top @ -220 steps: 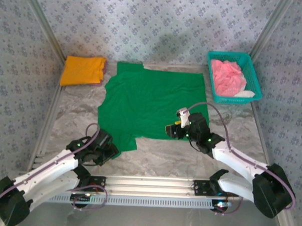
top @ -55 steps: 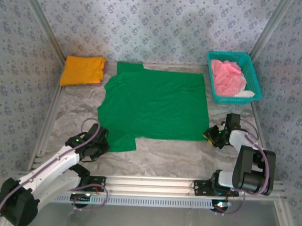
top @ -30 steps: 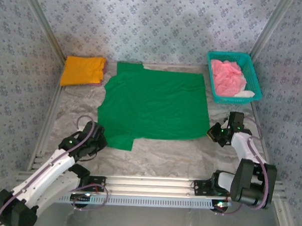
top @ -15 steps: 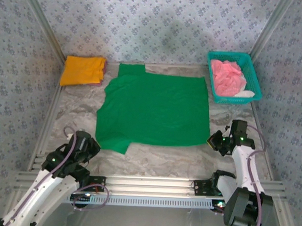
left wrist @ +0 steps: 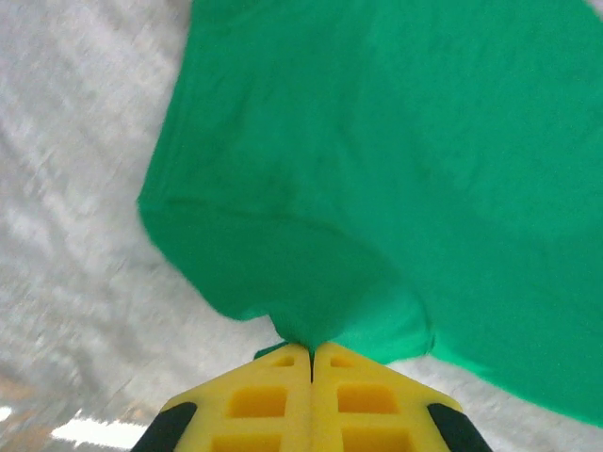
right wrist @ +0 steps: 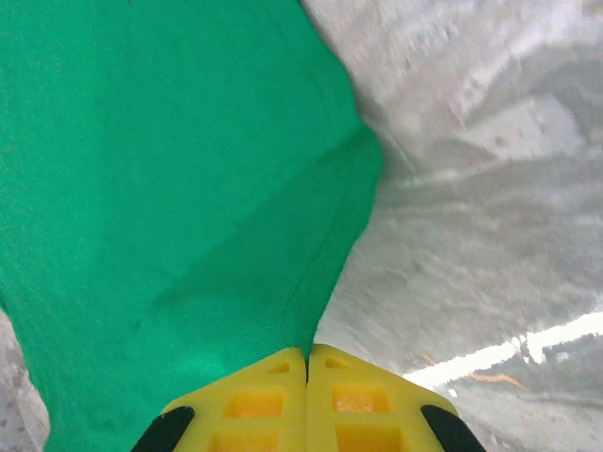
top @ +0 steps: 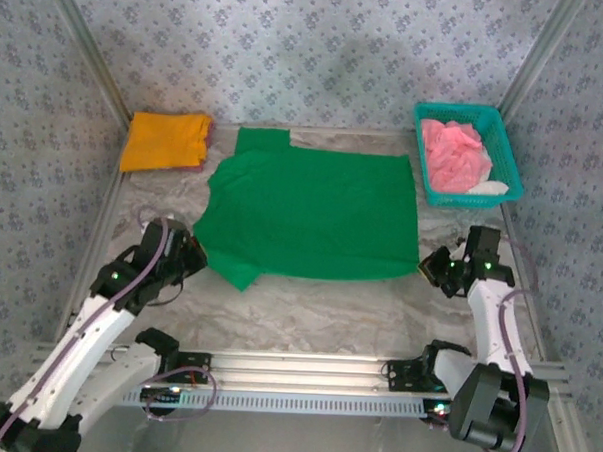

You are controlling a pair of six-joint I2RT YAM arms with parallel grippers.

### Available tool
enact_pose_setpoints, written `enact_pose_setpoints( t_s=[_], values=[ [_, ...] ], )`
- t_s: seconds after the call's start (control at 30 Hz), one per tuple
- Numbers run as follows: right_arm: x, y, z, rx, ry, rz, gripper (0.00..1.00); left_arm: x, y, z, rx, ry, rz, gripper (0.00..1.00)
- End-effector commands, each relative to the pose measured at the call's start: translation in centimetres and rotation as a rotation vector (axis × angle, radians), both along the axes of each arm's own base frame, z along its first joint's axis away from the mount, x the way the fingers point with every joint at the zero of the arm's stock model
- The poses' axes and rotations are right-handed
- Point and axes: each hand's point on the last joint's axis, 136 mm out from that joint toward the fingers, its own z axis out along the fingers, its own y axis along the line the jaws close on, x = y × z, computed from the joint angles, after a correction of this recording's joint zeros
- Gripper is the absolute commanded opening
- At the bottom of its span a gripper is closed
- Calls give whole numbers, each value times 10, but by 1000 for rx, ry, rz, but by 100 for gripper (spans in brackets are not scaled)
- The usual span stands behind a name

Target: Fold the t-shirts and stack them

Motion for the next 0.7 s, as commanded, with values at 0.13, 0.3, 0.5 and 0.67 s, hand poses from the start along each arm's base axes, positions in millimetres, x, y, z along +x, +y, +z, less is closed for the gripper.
enact_pose_setpoints(
  t_s=[0.13, 0.3, 0.5, 0.67],
  values=[
    [37, -8, 9, -81, -14, 55, 0, 51, -12, 20, 28, -56, -119, 0],
    [56, -5, 10, -111, -27, 83, 0, 79, -9, 29, 50, -71, -151, 0],
    [69, -13, 12, -168, -27, 64, 0, 107, -16, 29, 91, -51, -236, 0],
    [80, -18, 9, -200, -11, 83, 0, 130, -21, 37, 142, -53, -321, 0]
  ],
)
